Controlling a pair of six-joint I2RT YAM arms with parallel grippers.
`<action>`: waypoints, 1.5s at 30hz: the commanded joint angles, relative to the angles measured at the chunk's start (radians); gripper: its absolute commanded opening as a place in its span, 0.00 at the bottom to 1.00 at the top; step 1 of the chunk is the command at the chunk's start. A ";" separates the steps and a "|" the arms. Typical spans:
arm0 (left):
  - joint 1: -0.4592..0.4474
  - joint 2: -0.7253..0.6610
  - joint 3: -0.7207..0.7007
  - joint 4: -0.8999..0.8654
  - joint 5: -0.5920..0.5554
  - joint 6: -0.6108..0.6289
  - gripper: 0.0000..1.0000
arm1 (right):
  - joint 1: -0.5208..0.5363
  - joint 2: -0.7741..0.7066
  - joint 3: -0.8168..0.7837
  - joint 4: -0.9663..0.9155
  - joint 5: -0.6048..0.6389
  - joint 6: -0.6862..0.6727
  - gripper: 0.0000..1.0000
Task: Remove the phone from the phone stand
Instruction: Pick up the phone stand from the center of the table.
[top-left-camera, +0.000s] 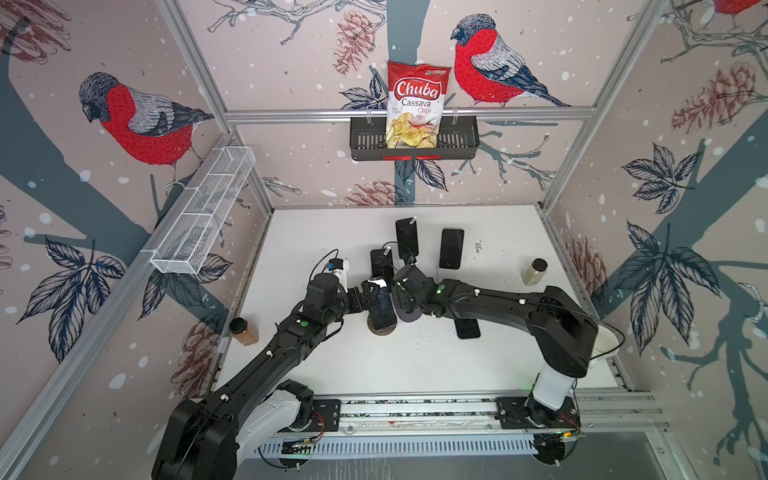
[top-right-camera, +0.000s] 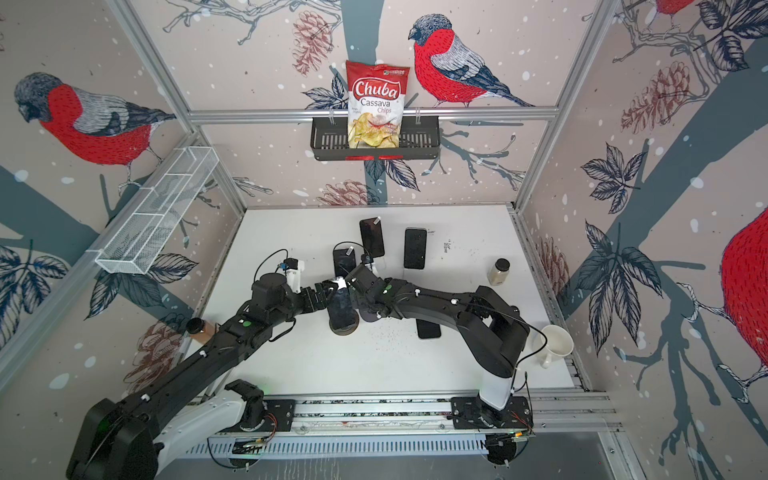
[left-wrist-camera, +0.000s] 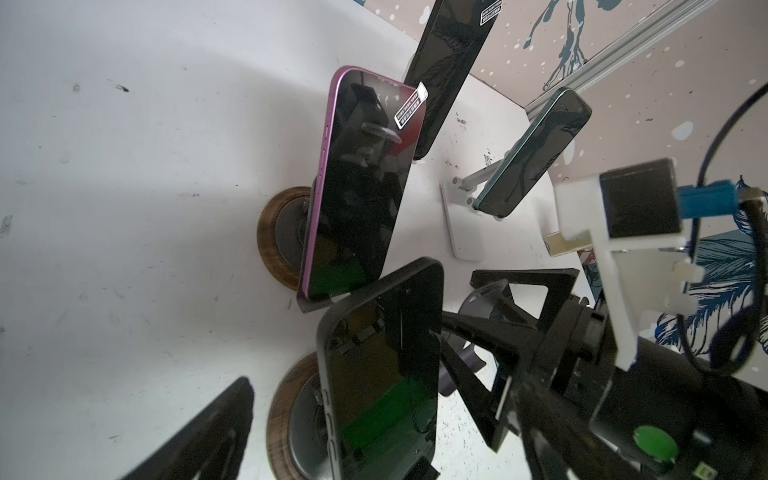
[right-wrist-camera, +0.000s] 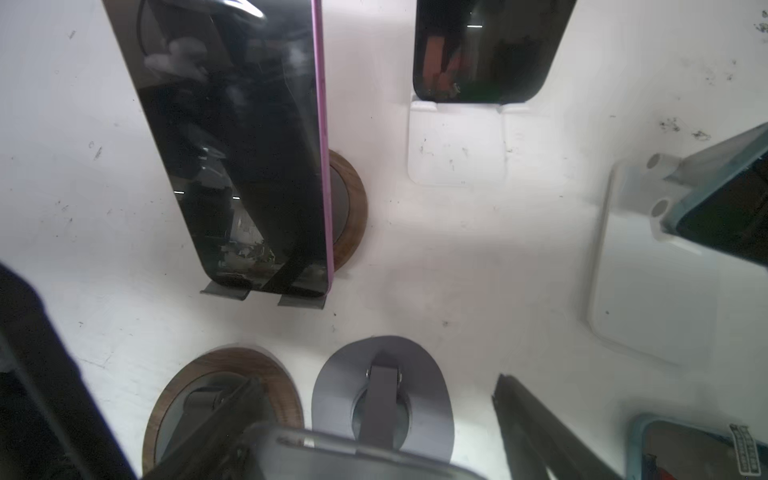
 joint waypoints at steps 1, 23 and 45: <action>-0.002 0.003 0.009 0.043 0.014 0.008 0.97 | 0.001 0.006 0.012 -0.002 0.023 0.014 0.81; -0.002 0.027 0.018 0.062 0.028 0.020 0.97 | -0.006 -0.049 0.019 -0.034 0.011 -0.014 0.52; -0.002 0.025 0.009 0.097 0.028 0.025 0.97 | -0.236 -0.385 -0.155 -0.132 -0.005 -0.028 0.52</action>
